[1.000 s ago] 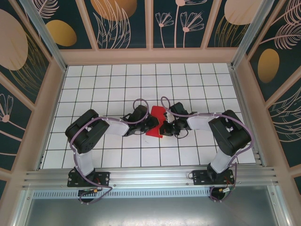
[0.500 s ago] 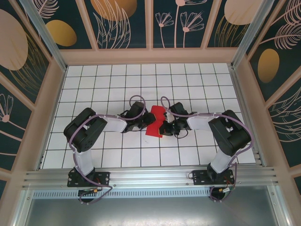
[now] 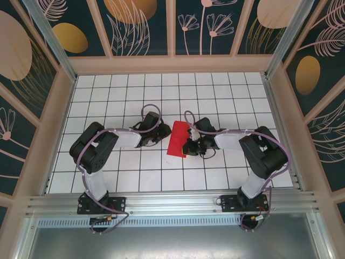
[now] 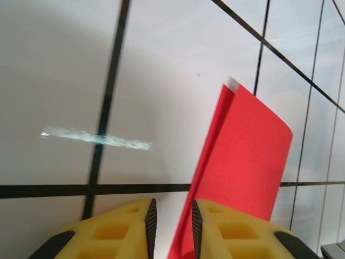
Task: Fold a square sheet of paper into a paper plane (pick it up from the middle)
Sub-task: Fold the triangle a second time at the center of the table.
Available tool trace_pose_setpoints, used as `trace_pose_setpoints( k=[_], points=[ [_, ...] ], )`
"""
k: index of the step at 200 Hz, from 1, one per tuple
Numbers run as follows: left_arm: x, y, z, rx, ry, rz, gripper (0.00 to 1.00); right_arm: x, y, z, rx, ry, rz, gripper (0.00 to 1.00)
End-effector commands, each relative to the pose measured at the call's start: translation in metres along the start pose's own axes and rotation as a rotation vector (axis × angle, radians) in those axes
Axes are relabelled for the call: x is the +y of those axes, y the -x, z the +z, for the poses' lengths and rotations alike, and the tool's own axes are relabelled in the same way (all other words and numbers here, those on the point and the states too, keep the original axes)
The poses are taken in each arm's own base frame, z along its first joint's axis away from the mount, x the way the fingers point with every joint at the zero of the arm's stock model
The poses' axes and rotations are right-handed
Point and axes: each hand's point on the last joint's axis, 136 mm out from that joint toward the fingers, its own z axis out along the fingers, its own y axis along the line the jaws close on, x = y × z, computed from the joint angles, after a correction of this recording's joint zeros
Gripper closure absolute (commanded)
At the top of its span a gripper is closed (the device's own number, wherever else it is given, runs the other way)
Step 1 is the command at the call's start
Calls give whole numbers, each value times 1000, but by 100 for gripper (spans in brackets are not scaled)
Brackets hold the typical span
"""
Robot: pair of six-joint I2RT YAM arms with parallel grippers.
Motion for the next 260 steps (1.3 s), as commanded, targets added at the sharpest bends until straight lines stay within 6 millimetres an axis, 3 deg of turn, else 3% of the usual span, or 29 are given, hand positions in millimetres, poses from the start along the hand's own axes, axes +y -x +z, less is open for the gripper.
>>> trace_pose_setpoints(
  k=[1,41,83,112,132,153,184,222,260],
  points=[
    [-16,8,-17,-13,-31,44,74,-35,-25,2,63,-134,51,94],
    [-51,-19,-30,84,-212,69,80,-28,-19,2,50,-110,40,94],
    [-61,-50,-12,188,-234,99,84,-19,-12,0,31,-81,25,94],
    [-51,-62,6,234,-200,84,85,-14,-7,-2,20,-69,14,94],
    [-32,-64,14,229,-136,73,86,-2,-1,-7,2,-35,1,93],
    [-16,-66,17,221,-82,68,87,16,10,-14,-30,2,-23,92],
    [-9,-70,16,225,-74,64,88,33,16,-9,-24,18,-57,90],
    [-7,-69,14,220,-66,69,88,12,14,6,6,-51,-22,90],
    [-2,-69,15,215,-44,74,88,-6,-9,8,47,-71,12,90]
  ],
)
